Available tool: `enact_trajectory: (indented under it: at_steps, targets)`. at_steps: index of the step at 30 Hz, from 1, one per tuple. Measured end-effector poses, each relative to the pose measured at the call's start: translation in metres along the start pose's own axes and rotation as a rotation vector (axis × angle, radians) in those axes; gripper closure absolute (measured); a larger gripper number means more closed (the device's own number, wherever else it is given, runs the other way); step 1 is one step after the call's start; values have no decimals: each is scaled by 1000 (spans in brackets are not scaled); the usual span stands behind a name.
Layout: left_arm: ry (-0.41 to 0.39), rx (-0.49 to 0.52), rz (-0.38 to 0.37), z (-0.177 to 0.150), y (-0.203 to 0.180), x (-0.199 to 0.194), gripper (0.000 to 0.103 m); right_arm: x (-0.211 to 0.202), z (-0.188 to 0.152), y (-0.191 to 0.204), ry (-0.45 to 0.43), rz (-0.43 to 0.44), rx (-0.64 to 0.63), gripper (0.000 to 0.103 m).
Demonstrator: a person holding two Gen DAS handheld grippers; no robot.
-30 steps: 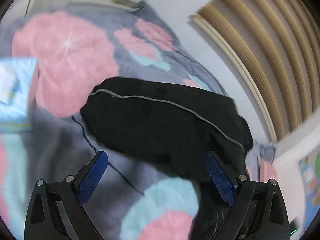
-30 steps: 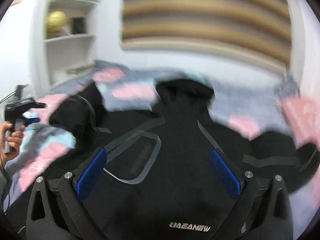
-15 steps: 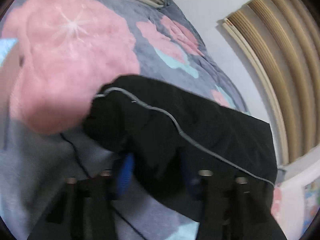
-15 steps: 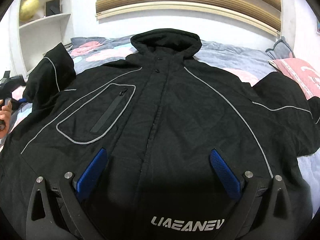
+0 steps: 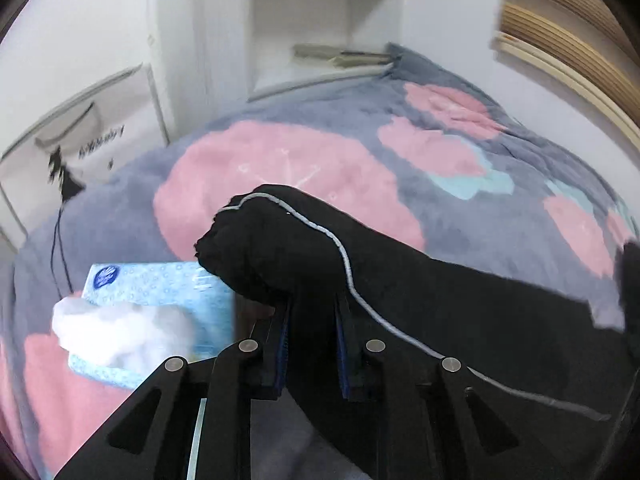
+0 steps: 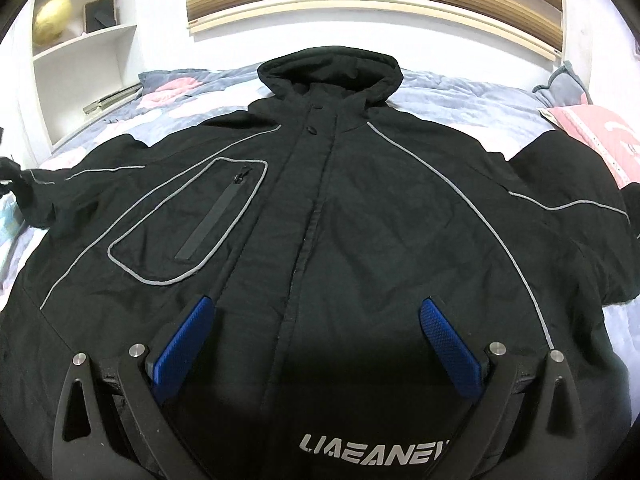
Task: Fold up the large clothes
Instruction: 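Grasp the black jacket's sleeve cuff with the left gripper and lift it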
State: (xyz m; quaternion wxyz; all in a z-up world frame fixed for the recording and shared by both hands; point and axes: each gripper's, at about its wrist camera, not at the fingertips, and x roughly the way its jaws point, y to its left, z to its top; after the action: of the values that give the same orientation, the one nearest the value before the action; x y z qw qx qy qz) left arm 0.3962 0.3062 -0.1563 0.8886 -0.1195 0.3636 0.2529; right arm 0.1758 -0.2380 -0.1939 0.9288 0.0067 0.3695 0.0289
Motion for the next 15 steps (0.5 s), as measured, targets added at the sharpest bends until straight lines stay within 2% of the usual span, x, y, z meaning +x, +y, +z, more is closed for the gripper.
enact_trajectory:
  at_steps: [2, 4, 9, 12, 15]
  targets:
    - [-61, 43, -52, -7, -14, -18, 84, 1, 0, -1, 3, 4, 2, 0]
    - [-135, 98, -136, -11, -31, -50, 84, 1, 0, -1, 5, 8, 6, 0]
    - [-295, 285, -404, -23, -104, -151, 84, -1, -1, -1, -6, 15, 9, 0]
    - [-321, 386, -562, -42, -155, -196, 84, 0, -1, 0, -6, 17, 8, 0]
    - [-284, 479, -747, -68, -209, -225, 84, 0, -1, -1, -8, 28, 16, 0]
